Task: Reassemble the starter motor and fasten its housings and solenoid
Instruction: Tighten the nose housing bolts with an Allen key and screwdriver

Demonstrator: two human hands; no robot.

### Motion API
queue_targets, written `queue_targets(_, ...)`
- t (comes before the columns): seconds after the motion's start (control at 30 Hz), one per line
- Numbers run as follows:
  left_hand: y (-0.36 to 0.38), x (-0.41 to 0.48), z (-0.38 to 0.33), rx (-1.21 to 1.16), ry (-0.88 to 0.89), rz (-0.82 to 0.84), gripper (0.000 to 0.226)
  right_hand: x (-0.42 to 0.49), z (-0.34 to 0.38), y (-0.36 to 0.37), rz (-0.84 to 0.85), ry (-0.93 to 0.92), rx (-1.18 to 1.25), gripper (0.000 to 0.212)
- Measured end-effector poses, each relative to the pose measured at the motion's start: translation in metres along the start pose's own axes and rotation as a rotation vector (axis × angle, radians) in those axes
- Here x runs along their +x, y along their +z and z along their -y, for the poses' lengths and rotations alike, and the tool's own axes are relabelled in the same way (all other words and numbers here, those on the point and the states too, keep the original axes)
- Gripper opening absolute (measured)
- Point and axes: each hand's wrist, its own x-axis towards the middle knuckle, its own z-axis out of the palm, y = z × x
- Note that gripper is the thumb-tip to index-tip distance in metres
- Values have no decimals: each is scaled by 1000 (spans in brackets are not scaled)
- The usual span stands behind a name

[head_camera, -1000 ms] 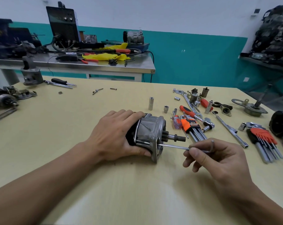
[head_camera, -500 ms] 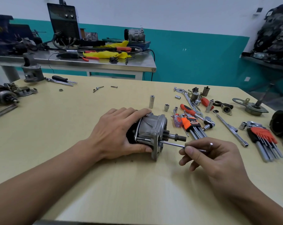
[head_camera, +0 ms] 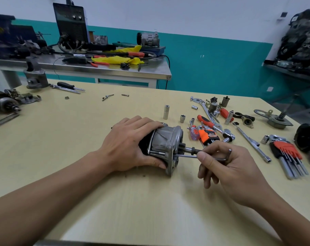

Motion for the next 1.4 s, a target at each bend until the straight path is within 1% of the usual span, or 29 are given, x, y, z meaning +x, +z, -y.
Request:
queue_targets(0.13,0,1,0,-24,21,-19,92,0,1,3,-14,35,67,18)
queue_targets(0.27,-1,1,1,-22,7,-17,93,-3,1,7,-40,169,152,24)
queue_targets(0.37,0,1,2,15,-17,-20,94,-2,-1,4,-38,290,91,33)
queue_targets(0.47,0,1,1,60,-69,-17,93,9,0,-2,-37,433,13,48)
queue_targets(0.5,0,2,0,63,-99,-9,93,14,1,-4,-35,478,36,52)
queue_targets(0.6,-2,5,-6,50,-203,53,95,30,4,-10,-37,581,218,65)
queue_targets(0.67,-8,6,-10,17,-249,62,98,37,4,-12,1,669,332,68)
queue_targets(0.7,-11,5,-14,-13,-233,24,97,38,3,-13,42,719,403,68)
queue_targets(0.73,-14,5,-21,-34,-178,-34,92,38,2,-13,87,764,481,67)
queue_targets(0.8,-12,7,-41,-21,2,-127,75,37,-1,-14,170,823,605,64)
queue_targets(0.87,0,13,-61,62,141,-142,56,35,-2,-15,231,849,657,61)
queue_targets(0.9,6,16,-67,104,166,-144,46,33,-3,-16,251,851,670,60)
queue_targets(1.0,17,21,-70,171,168,-199,20,31,-4,-18,285,837,643,60)
queue_targets(1.07,19,21,-68,173,169,-240,10,30,-4,-19,294,815,568,62)
queue_targets(1.1,20,20,-67,164,172,-251,7,30,-4,-19,286,799,504,64)
queue_targets(1.17,22,20,-68,152,174,-246,5,28,-4,-21,207,709,262,68)
queue_targets(1.2,22,20,-68,152,170,-240,5,25,-7,-25,135,619,124,68)
queue_targets(1.27,22,20,-69,147,155,-238,8,19,-15,-37,-20,366,-103,64)
queue_targets(1.33,22,20,-69,137,143,-238,10,13,-20,-48,-107,87,-242,40)
queue_targets(1.37,23,20,-68,131,138,-239,10,11,-22,-52,-120,-2,-266,31)
queue_targets(1.4,24,20,-68,124,134,-240,11,9,-25,-53,-116,-55,-285,27)
